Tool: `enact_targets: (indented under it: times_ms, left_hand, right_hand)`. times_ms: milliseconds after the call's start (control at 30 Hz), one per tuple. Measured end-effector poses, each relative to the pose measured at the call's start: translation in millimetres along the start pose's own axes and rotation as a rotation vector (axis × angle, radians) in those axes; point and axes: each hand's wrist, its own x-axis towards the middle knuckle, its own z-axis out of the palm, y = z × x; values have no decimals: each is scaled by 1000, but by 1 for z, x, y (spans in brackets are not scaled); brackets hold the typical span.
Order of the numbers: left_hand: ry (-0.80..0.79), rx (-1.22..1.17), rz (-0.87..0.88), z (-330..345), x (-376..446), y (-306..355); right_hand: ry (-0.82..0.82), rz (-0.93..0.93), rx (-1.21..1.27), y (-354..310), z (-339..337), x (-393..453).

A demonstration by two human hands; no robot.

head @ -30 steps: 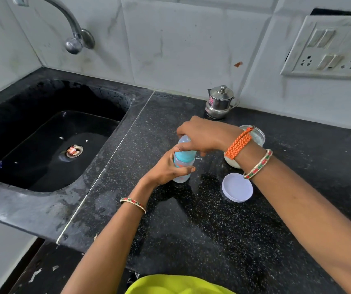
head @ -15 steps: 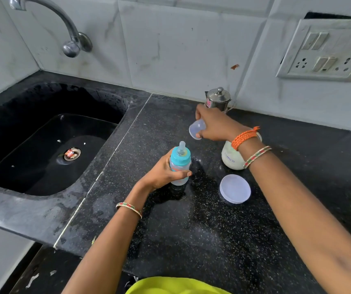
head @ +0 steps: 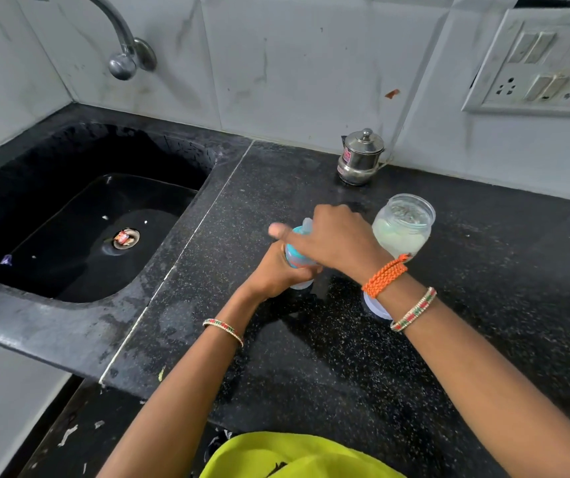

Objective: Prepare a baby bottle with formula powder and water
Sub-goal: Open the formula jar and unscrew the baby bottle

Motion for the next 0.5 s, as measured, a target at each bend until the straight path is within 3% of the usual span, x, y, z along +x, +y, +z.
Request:
enact_targets:
  times_ms: [267, 400, 500]
  left_hand:
    - [-17, 15, 13, -1, 0, 4]
    - [-116, 60, -69, -9, 3, 8]
    - [-171, 112, -66, -7, 10, 14]
  right_hand:
    - [-132, -220, -93, 6, -4, 6]
    - [-368, -469, -67, 18, -24, 11]
    - [-485, -523, -34, 20, -40, 16]
